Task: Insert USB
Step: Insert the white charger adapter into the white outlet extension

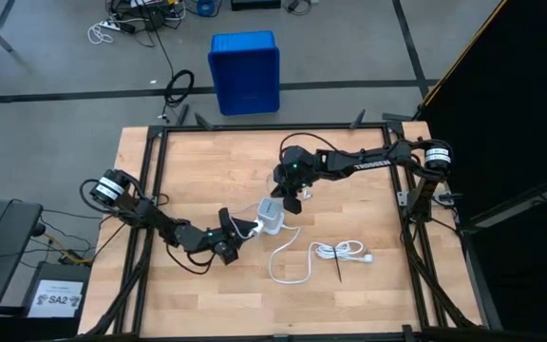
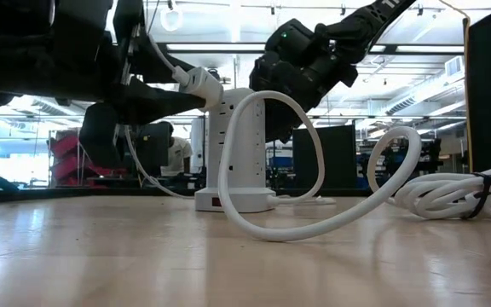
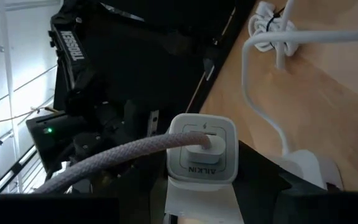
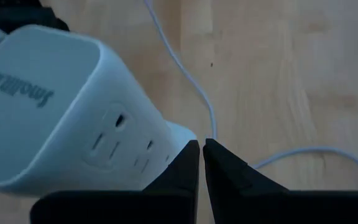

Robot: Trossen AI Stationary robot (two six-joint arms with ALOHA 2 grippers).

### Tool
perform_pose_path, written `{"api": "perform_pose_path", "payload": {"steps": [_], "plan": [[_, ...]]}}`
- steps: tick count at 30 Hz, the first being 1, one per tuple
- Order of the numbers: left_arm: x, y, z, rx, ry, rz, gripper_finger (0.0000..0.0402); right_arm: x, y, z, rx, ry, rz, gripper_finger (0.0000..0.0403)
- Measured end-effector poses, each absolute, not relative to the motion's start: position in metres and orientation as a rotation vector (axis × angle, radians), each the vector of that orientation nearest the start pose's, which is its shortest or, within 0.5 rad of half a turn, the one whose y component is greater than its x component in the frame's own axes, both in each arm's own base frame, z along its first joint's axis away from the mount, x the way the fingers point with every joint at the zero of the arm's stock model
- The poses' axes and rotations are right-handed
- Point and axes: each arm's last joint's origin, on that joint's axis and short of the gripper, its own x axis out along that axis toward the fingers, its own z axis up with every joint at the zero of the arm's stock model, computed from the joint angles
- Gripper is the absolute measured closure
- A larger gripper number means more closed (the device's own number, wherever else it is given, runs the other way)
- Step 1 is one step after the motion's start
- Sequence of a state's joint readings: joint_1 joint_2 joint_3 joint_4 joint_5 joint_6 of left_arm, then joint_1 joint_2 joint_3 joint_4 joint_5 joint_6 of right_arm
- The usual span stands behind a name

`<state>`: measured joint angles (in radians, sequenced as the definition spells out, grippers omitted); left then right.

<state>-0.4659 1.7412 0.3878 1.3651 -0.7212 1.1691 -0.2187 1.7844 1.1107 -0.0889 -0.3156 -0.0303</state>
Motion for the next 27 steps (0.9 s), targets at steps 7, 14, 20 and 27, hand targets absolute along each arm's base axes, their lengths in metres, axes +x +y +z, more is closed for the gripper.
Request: {"api": "perform_pose_path", "payload": {"steps": [7, 14, 20, 27], "plan": [[0.246, -0.102, 0.138, 1.155, 0.140, 0.228, 0.0277, 0.364, -0.067, 0.188, 0.212, 0.760, 0.213, 0.0402], [0.248, -0.097, 0.137, 1.167, 0.161, 0.231, 0.0277, 0.365, -0.063, 0.188, 0.209, 0.753, 0.235, 0.0402], [0.251, -0.092, 0.137, 1.186, 0.169, 0.229, 0.0277, 0.366, -0.059, 0.189, 0.204, 0.744, 0.260, 0.0403], [0.253, -0.087, 0.133, 1.229, 0.220, 0.217, 0.0277, 0.367, -0.056, 0.189, 0.191, 0.737, 0.271, 0.0403]]}}
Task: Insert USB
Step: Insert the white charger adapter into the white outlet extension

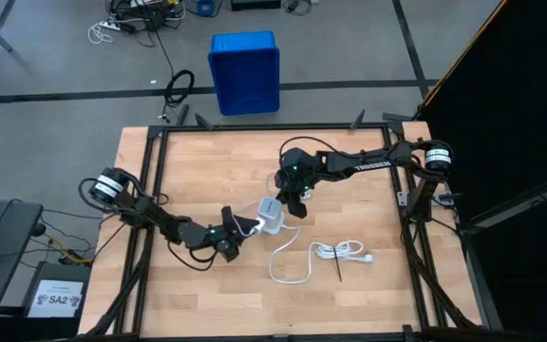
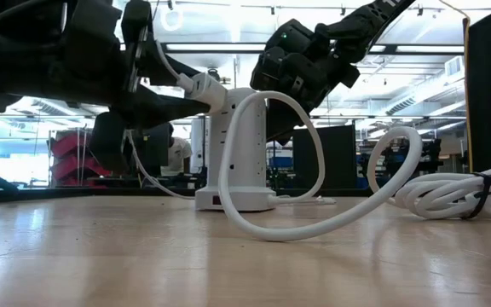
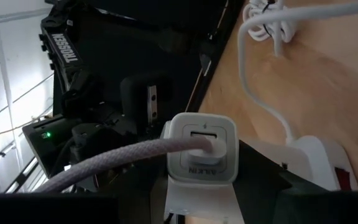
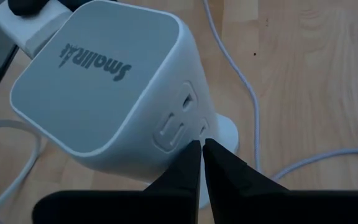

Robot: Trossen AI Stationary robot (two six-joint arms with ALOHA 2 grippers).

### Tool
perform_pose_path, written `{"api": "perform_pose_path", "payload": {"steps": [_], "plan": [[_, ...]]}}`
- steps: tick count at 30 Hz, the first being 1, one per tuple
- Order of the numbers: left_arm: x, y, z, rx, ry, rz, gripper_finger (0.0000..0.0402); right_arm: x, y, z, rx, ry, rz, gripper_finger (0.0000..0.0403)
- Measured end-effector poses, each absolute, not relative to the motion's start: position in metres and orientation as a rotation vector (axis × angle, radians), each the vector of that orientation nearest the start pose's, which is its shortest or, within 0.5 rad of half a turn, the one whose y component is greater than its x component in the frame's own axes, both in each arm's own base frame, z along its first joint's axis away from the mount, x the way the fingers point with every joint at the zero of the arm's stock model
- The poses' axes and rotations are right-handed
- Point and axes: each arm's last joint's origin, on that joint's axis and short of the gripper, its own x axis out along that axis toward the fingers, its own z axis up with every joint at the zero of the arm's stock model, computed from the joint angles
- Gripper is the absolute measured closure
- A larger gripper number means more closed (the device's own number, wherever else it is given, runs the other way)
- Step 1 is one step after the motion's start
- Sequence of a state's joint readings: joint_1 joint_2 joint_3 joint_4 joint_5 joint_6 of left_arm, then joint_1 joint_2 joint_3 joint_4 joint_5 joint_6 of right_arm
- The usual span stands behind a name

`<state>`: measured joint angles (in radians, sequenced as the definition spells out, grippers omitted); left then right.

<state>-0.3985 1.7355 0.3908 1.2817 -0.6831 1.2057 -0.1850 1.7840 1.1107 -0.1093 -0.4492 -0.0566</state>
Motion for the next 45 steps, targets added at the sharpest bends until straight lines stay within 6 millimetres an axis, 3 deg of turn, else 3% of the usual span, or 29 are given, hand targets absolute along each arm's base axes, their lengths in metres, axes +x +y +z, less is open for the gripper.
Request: {"api": "perform_pose_path", "payload": {"steps": [7, 19, 27, 45], "plan": [[0.253, -0.085, 0.130, 1.288, 0.265, 0.223, 0.0277, 0.368, -0.055, 0.190, 0.198, 0.726, 0.291, 0.0403], [0.266, -0.091, 0.135, 1.336, 0.284, 0.182, 0.0277, 0.374, -0.054, 0.197, 0.381, 0.664, 0.240, 0.0403], [0.273, -0.092, 0.138, 1.337, 0.359, 0.250, 0.0277, 0.374, -0.055, 0.196, 0.433, 0.688, 0.175, 0.0403], [0.263, -0.106, 0.135, 1.233, 0.419, 0.378, 0.0277, 0.372, -0.041, 0.191, 0.542, 0.765, 0.005, 0.0403]]}}
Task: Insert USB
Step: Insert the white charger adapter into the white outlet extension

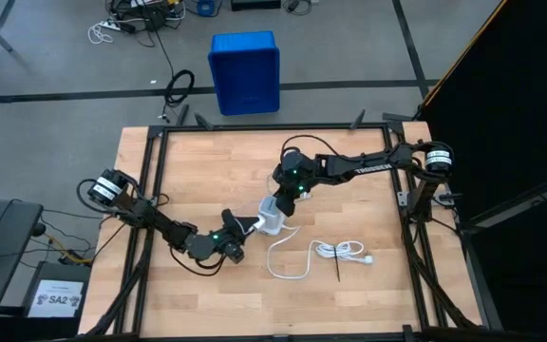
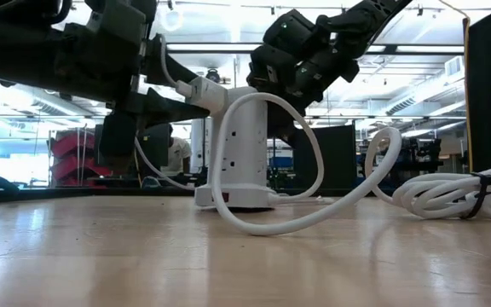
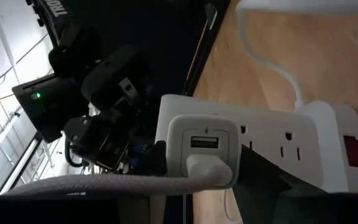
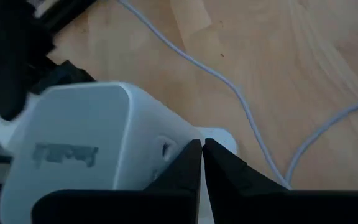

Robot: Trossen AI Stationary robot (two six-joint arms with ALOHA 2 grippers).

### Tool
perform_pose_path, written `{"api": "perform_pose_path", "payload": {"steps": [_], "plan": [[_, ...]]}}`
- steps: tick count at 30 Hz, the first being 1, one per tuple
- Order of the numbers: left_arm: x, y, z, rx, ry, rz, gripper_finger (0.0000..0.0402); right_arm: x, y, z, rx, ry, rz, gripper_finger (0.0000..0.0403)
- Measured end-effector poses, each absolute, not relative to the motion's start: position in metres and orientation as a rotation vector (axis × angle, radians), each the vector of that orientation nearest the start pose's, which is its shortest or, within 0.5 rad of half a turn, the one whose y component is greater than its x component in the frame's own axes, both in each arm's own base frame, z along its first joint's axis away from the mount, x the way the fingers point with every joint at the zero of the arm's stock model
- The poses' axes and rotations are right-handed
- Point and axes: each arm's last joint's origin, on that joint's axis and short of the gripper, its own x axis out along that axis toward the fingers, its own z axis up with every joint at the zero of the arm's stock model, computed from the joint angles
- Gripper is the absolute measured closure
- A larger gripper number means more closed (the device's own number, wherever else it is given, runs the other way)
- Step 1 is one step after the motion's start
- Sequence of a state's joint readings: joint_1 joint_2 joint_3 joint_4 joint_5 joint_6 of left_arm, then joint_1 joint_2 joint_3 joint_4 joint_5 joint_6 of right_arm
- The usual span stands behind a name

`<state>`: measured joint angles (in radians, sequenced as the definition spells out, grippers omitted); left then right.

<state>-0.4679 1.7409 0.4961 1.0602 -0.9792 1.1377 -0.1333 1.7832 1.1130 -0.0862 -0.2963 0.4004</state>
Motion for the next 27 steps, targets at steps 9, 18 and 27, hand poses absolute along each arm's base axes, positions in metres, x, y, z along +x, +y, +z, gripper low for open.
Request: {"api": "perform_pose_path", "payload": {"steps": [9, 18, 27], "plan": [[0.262, -0.108, 0.134, 1.225, 0.425, 0.373, 0.0278, 0.371, -0.024, 0.188, 0.526, 0.814, -0.010, 0.0403], [0.255, -0.118, 0.133, 1.236, 0.440, 0.399, 0.0278, 0.370, -0.013, 0.186, 0.541, 0.842, -0.011, 0.0402], [0.251, -0.122, 0.131, 1.202, 0.457, 0.432, 0.0278, 0.367, -0.008, 0.183, 0.565, 0.892, -0.006, 0.0402]]}}
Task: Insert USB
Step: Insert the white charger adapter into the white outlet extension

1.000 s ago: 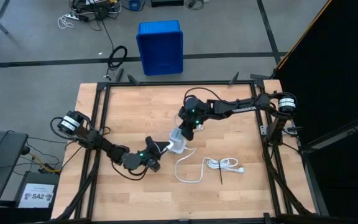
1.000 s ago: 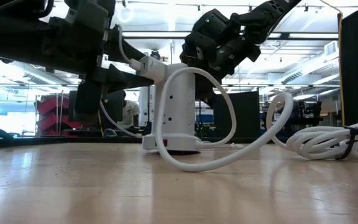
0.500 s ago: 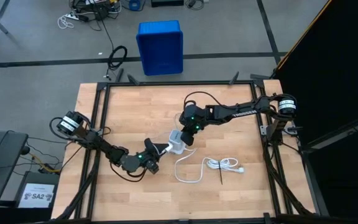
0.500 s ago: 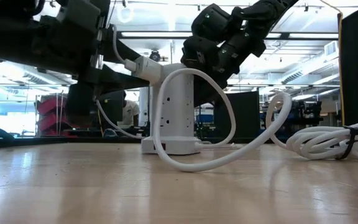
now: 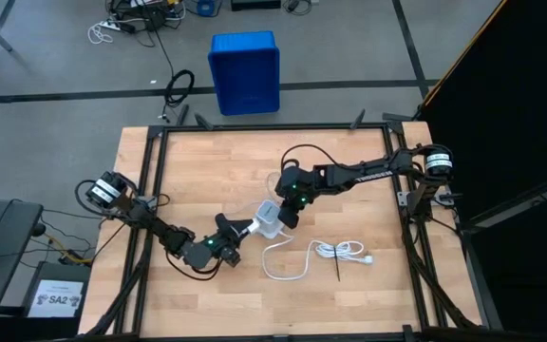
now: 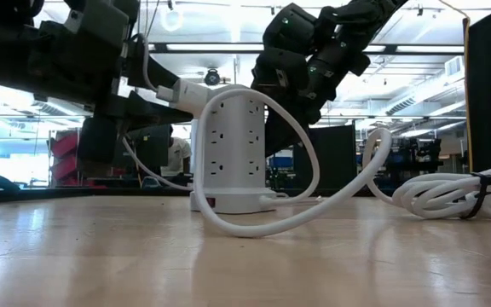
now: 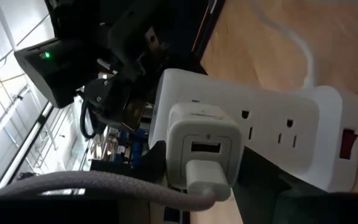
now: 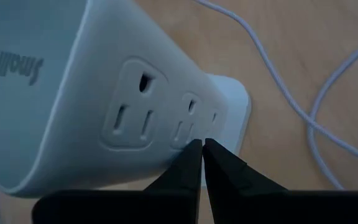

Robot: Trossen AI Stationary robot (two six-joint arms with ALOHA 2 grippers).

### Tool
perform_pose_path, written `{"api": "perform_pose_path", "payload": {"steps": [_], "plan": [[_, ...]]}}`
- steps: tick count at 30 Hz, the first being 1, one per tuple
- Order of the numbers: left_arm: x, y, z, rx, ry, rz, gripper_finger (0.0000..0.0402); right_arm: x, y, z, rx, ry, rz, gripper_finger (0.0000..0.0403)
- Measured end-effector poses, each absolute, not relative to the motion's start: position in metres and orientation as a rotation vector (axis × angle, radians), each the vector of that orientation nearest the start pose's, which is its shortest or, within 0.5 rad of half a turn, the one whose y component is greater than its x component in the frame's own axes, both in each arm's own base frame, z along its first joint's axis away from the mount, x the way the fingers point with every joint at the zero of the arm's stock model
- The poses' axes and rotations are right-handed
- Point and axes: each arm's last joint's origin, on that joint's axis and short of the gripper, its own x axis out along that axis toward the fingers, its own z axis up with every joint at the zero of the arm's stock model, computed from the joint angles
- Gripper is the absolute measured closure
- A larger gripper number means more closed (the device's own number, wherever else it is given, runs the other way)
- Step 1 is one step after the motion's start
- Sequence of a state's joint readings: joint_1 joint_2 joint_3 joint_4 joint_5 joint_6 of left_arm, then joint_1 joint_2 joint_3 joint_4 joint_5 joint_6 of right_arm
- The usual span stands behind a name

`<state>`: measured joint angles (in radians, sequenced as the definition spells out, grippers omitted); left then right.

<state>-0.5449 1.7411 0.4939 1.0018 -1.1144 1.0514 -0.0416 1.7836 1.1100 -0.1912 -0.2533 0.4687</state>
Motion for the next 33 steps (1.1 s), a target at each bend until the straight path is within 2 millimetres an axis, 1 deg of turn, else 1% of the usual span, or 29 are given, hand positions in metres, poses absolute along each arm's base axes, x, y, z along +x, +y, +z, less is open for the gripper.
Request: {"api": "perform_pose_path", "payload": {"steps": [5, 11, 16, 21, 24, 33], "plan": [[0.252, -0.123, 0.131, 1.194, 0.462, 0.434, 0.0278, 0.367, -0.004, 0.183, 0.577, 0.892, -0.012, 0.0402], [0.261, -0.128, 0.135, 1.219, 0.509, 0.434, 0.0278, 0.367, 0.002, 0.182, 0.581, 0.902, -0.025, 0.0402], [0.266, -0.132, 0.139, 1.193, 0.521, 0.449, 0.0278, 0.366, 0.006, 0.182, 0.575, 0.903, -0.038, 0.0402], [0.266, -0.136, 0.140, 1.201, 0.548, 0.494, 0.0278, 0.366, 0.007, 0.182, 0.569, 0.900, -0.052, 0.0403], [0.264, -0.139, 0.139, 1.178, 0.542, 0.506, 0.0278, 0.366, 0.007, 0.181, 0.571, 0.902, -0.054, 0.0403], [0.263, -0.139, 0.138, 1.144, 0.542, 0.524, 0.0278, 0.366, 0.008, 0.181, 0.592, 0.910, -0.060, 0.0403]]}}
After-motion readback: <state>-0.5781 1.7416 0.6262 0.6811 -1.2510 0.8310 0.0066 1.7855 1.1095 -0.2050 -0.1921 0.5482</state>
